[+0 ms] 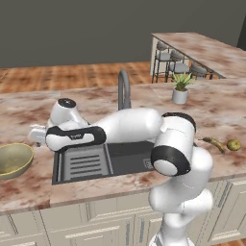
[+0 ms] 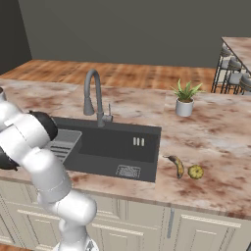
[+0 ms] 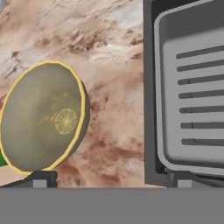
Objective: Remove the squash and banana from the sink. Then move the bowl and cup from the counter to the sink for washing.
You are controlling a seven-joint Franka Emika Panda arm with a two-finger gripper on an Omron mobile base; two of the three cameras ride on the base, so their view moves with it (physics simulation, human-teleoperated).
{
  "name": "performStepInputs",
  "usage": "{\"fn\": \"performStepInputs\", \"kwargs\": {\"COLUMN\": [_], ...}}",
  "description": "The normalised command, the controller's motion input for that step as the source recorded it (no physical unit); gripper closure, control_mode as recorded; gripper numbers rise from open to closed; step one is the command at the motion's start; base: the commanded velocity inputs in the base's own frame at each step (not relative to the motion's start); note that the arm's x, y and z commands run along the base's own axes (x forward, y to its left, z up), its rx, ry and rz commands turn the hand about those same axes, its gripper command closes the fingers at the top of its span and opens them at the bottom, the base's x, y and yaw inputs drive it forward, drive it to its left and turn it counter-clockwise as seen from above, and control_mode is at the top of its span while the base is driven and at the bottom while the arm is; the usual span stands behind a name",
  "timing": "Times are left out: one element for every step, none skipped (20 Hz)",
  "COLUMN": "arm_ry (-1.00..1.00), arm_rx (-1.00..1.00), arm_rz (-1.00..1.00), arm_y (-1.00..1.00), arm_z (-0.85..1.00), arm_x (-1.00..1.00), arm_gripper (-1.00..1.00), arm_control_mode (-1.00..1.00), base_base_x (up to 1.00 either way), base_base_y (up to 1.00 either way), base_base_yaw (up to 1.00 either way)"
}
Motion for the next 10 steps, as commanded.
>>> {"fn": "performStepInputs", "kwargs": {"arm_ry": [0.00,0.00,0.03,0.05,0.09,0.07,0.04,0.00,0.01,0.02], "arm_rx": [0.00,0.00,0.00,-0.01,-0.03,-0.03,-0.05,-0.06,-0.06,-0.07], "arm_rz": [0.00,0.00,0.00,0.00,0.00,0.00,0.00,0.00,0.00,0.00], "arm_y": [0.27,0.27,0.26,0.27,0.27,0.26,0.26,0.26,0.27,0.27], "arm_z": [-0.11,-0.12,-0.14,-0.14,-0.14,-0.13,-0.13,-0.11,-0.13,-0.14], "arm_x": [0.23,0.22,0.21,0.19,0.19,0.18,0.15,0.13,0.14,0.13], "arm_gripper": [-1.00,-1.00,-1.00,-1.00,-1.00,-1.00,-1.00,-1.00,-1.00,-1.00], "arm_control_mode": [-1.00,-1.00,-1.00,-1.00,-1.00,-1.00,-1.00,-1.00,-1.00,-1.00], "base_base_x": [0.00,0.00,0.00,0.00,0.00,0.00,0.00,0.00,0.00,0.00], "base_base_y": [0.00,0.00,0.00,0.00,0.00,0.00,0.00,0.00,0.00,0.00], "base_base_yaw": [0.00,0.00,0.00,0.00,0.00,0.00,0.00,0.00,0.00,0.00]}}
